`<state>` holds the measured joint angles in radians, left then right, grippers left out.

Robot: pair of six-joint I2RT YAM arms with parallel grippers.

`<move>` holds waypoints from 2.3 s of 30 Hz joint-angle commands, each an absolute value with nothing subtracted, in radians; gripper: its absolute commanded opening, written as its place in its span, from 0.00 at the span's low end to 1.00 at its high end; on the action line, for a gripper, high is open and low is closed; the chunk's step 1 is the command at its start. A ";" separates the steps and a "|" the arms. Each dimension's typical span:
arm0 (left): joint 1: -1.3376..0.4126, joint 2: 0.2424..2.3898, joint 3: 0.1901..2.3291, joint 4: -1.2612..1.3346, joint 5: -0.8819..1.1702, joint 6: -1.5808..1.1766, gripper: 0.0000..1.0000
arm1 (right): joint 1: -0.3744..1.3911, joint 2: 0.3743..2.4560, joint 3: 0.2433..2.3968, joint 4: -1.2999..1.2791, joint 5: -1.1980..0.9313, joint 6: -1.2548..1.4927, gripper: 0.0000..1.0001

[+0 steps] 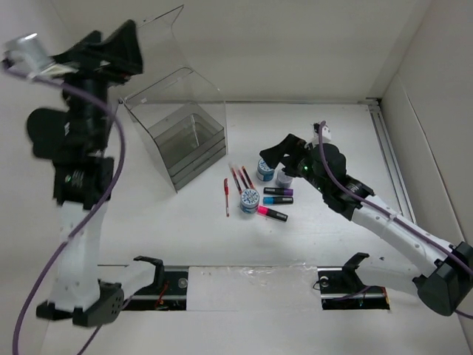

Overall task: Sort the stationery into containers
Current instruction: Pick up the stationery from the center of the board.

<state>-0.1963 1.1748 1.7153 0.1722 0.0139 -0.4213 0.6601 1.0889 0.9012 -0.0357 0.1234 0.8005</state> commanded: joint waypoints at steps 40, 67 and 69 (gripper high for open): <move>-0.250 1.256 1.655 -0.048 0.597 -0.363 1.00 | 0.788 0.976 0.916 0.025 0.198 0.746 0.99; -0.877 1.255 1.250 -0.023 -0.364 -0.299 0.75 | 0.536 0.844 0.879 -0.238 0.526 0.906 0.24; -0.914 1.288 1.213 -0.044 -0.387 -0.310 0.67 | 0.514 0.821 0.888 -0.252 0.526 0.907 0.15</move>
<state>-0.8692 1.2419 1.2625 -0.0544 -0.3618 -0.2668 0.5434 0.8566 0.8810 -0.2440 0.4953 0.8875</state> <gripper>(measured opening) 0.682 0.166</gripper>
